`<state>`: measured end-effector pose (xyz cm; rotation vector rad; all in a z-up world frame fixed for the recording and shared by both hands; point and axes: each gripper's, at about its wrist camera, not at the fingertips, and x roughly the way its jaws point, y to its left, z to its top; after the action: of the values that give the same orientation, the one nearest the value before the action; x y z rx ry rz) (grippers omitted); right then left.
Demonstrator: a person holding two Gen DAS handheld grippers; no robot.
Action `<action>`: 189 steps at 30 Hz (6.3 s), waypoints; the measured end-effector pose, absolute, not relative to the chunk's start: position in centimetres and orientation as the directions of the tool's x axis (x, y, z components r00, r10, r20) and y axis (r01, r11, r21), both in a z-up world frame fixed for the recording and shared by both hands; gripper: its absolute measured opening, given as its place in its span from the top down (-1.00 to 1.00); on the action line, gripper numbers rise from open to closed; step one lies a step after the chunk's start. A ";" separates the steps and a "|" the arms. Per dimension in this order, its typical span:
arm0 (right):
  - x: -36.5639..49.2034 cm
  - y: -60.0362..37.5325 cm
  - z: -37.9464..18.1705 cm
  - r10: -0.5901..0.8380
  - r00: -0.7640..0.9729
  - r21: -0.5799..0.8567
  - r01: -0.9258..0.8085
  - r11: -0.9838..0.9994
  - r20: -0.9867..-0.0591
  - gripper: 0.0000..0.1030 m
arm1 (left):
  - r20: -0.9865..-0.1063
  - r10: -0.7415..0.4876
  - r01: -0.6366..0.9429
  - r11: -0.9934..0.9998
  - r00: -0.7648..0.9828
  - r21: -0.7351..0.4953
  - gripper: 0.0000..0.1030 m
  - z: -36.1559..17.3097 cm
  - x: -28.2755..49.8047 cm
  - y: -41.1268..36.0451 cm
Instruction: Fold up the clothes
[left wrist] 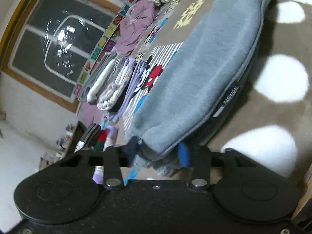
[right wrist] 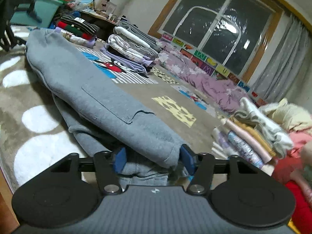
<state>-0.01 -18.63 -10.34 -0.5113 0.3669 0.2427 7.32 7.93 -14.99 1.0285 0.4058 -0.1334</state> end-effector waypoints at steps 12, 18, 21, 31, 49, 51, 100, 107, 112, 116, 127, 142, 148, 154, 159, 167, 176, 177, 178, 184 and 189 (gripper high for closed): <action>3.0 -21.4 -7.6 0.180 0.933 -0.190 -0.246 0.950 -0.310 0.38 | -0.343 0.051 0.145 0.841 0.938 0.522 0.75 -9.7 11.9 9.1; 7.1 -22.7 -6.7 0.197 0.930 -0.073 -0.230 0.971 -0.311 0.39 | -0.356 0.045 0.122 0.893 0.934 0.433 0.76 -8.8 15.0 9.6; 8.7 -22.9 -6.5 0.200 0.927 -0.041 -0.224 0.974 -0.317 0.48 | -0.359 0.041 0.120 0.902 0.933 0.414 0.79 -8.6 16.6 9.7; 14.1 -24.1 -6.6 0.214 0.914 0.001 -0.227 0.974 -0.346 0.56 | -0.396 0.022 0.127 0.929 0.918 0.347 0.80 -8.9 21.0 10.2; 22.3 -25.1 -8.1 0.214 0.868 0.023 -0.228 0.973 -0.448 0.61 | -0.539 -0.063 0.192 0.964 0.840 0.187 0.80 -10.7 30.2 11.1; 23.0 -25.2 -8.5 0.214 0.862 0.026 -0.228 0.973 -0.459 0.61 | -0.552 -0.077 0.199 0.966 0.830 0.164 0.80 -10.9 30.9 11.3; 24.3 -29.8 -12.7 0.373 0.754 0.410 -0.152 0.899 -0.540 0.53 | -0.563 -0.231 0.075 0.955 0.794 -0.287 0.44 -9.6 29.3 15.4; 23.9 -30.7 -12.0 0.321 0.802 0.437 -0.083 0.895 -0.504 0.65 | -0.663 -0.188 -0.023 0.955 0.725 -0.296 0.32 -12.0 30.4 17.2; 24.4 -30.5 -12.8 0.312 0.784 0.429 -0.064 0.901 -0.537 0.61 | -0.651 -0.123 -0.049 0.970 0.749 -0.239 -0.06 -10.8 30.0 17.4; 24.2 -30.8 -12.7 0.309 0.788 0.436 -0.057 0.898 -0.532 0.35 | -0.604 -0.069 -0.049 0.983 0.794 -0.177 -0.06 -8.8 28.9 16.7; 21.1 -29.1 -9.4 0.186 0.847 0.212 -0.089 0.973 -0.498 0.19 | -0.577 -0.274 0.341 0.940 0.769 0.008 -0.03 -7.7 27.0 6.2; 21.5 -25.1 -9.3 0.342 0.758 0.144 -0.318 0.937 -0.555 0.14 | -0.638 -0.170 0.304 0.947 0.751 0.106 -0.11 -10.0 27.9 7.0; 21.2 -24.7 -9.7 0.347 0.753 0.133 -0.332 0.934 -0.559 0.10 | -0.691 -0.098 0.215 0.973 0.716 0.084 -0.11 -11.6 29.3 10.3; 22.2 -24.8 -10.0 0.309 0.755 0.107 -0.305 0.946 -0.579 0.14 | -0.702 -0.119 0.210 0.977 0.702 0.045 -0.11 -12.2 29.6 11.2; 22.6 -25.1 -10.6 0.288 0.744 0.101 -0.286 0.953 -0.603 0.21 | -0.656 -0.142 0.190 0.982 0.741 0.002 -0.12 -9.6 28.1 12.0; 19.2 -26.6 -8.6 0.263 0.821 0.157 -0.212 0.965 -0.507 0.05 | -0.571 -0.092 0.130 0.991 0.816 0.025 -0.15 -5.7 23.6 11.6; 12.5 -31.3 -8.5 0.289 0.876 0.471 -0.082 0.878 -0.385 -0.02 | -0.516 -0.077 0.097 0.995 0.853 0.011 -0.25 -4.8 16.1 9.2; 11.7 -31.6 -8.8 0.294 0.876 0.495 -0.075 0.866 -0.382 -0.02 | -0.521 -0.073 0.095 0.995 0.850 0.017 -0.26 -5.3 15.2 8.7; 10.9 -31.9 -9.1 0.299 0.876 0.518 -0.068 0.853 -0.378 -0.03 | -0.522 -0.071 0.096 0.995 0.850 0.022 -0.26 -5.9 14.2 8.3; 8.4 -31.3 -9.1 0.382 0.869 0.507 -0.187 0.841 -0.314 -0.06 | -0.539 -0.165 0.247 0.965 0.826 0.084 -0.26 -8.5 9.4 4.2; 9.3 -29.4 -9.7 0.428 0.830 0.439 -0.255 0.862 -0.358 -0.05 | -0.581 -0.169 0.299 0.945 0.796 0.135 -0.26 -10.8 7.4 2.1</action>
<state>9.32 -29.35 -9.75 0.3874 0.4657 0.3720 7.40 2.10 -10.79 0.2251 0.6004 -0.2533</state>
